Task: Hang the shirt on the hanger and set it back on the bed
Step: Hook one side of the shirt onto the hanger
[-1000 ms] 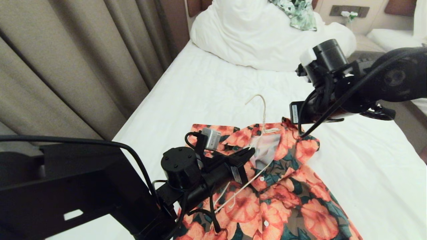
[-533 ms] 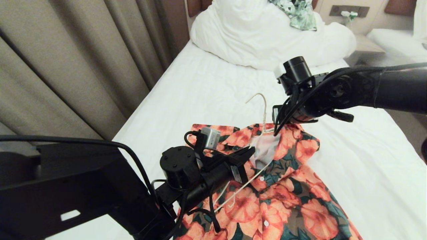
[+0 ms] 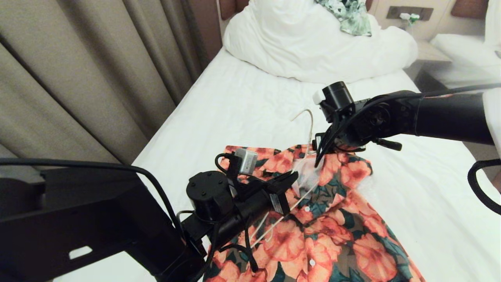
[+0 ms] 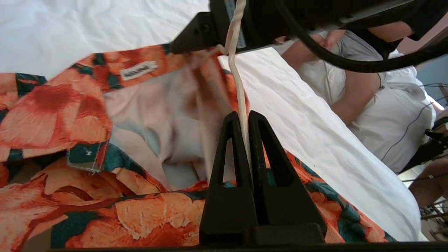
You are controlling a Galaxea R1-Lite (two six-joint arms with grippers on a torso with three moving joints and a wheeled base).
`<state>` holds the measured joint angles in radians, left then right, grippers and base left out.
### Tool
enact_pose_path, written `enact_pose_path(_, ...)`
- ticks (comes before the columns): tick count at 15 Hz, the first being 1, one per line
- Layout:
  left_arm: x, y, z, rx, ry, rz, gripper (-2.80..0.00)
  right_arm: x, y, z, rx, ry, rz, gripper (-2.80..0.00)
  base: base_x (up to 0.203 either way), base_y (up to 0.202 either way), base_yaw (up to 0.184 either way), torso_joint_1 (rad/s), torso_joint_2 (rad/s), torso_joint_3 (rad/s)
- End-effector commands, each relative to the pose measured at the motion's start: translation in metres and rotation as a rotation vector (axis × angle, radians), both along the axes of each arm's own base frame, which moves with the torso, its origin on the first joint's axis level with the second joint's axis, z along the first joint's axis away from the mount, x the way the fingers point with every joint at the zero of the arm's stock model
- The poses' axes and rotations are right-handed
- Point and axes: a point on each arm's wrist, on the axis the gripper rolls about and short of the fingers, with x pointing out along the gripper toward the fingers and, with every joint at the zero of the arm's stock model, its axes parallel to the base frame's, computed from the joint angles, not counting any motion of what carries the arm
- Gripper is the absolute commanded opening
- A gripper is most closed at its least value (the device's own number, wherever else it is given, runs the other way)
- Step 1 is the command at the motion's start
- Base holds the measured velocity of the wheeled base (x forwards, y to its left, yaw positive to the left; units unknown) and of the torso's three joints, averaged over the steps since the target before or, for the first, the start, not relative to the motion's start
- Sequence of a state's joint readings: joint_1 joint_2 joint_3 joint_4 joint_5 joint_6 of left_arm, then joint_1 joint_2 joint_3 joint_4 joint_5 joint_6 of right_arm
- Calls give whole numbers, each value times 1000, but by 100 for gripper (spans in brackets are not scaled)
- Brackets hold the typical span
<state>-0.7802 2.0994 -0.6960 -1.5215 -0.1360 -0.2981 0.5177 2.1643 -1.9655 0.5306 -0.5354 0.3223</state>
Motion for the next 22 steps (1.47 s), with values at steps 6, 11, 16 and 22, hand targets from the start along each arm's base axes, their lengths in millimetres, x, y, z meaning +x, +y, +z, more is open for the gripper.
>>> enact_pose_path(6, 0, 1, 2, -10, -9, 2, -280, 8, -8, -7, -26, 7, -47, 0, 0, 0, 0, 0, 0, 0)
enact_pose_path(11, 0, 1, 2, -10, -8, 2, -280, 9, -10, -6, -25, 3, -51, -280, 0, 0, 0, 0, 0, 0)
enact_pose_path(16, 0, 0, 1, -6, -5, 0, -280, 11, -16, -3, -24, -6, -63, -280, 0, 0, 0, 0, 0, 0)
enact_pose_path(22, 0, -1, -3, 2, 4, -3, -280, -3, -25, 25, -3, -61, -59, -280, 0, 0, 0, 0, 0, 0)
